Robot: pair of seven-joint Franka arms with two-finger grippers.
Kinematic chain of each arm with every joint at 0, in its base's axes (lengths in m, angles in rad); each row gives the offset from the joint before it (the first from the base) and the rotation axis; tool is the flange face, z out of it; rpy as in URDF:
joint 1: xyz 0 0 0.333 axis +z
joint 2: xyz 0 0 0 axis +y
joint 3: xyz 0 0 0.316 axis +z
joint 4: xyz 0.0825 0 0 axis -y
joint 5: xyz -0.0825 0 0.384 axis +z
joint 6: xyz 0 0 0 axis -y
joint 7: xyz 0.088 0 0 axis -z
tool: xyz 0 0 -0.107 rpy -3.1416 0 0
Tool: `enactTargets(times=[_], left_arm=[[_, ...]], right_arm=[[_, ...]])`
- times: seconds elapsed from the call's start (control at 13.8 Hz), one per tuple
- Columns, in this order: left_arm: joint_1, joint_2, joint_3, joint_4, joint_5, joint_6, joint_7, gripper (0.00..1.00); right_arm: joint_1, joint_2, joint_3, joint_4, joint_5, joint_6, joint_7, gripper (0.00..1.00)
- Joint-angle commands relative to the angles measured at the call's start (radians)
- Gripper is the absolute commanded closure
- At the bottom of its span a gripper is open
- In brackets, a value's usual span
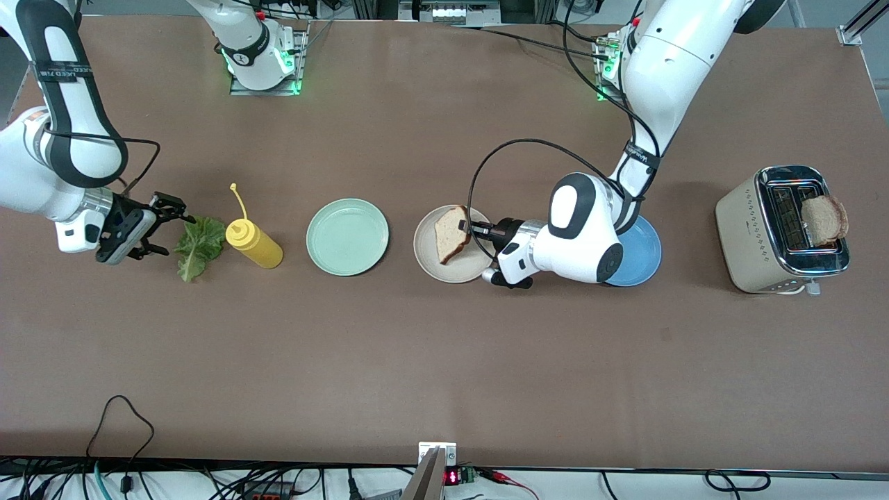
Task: Make sandwich in beige plate with both arms
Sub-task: 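Lower the toast onto the beige plate while the right gripper reaches the mustard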
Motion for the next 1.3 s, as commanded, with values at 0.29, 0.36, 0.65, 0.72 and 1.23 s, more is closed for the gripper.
enactTargets(times=[0.29, 0.36, 0.65, 0.72, 1.23], left_arm=[[0.003, -0.004, -0.013, -0.031, -0.096, 0.013, 0.059, 1.0], [0.003, 0.004, -0.012, -0.029, -0.096, 0.015, 0.061, 1.0], [0.007, 0.027, -0.013, -0.028, -0.104, 0.033, 0.101, 1.0], [0.004, 0.027, -0.013, -0.028, -0.107, 0.035, 0.104, 1.0], [0.001, 0.05, -0.013, -0.028, -0.128, 0.054, 0.119, 1.0]], right_arm=[[-0.053, 0.048, 0.019, -0.065, 0.424, -0.003, -0.575, 0.0], [-0.061, 0.06, 0.019, -0.063, 0.488, -0.047, -0.646, 0.0], [-0.141, 0.121, 0.019, -0.056, 0.698, -0.248, -0.873, 0.0], [-0.162, 0.132, 0.019, -0.056, 0.713, -0.291, -0.908, 0.0], [-0.21, 0.232, 0.019, -0.031, 0.738, -0.411, -1.081, 0.0]])
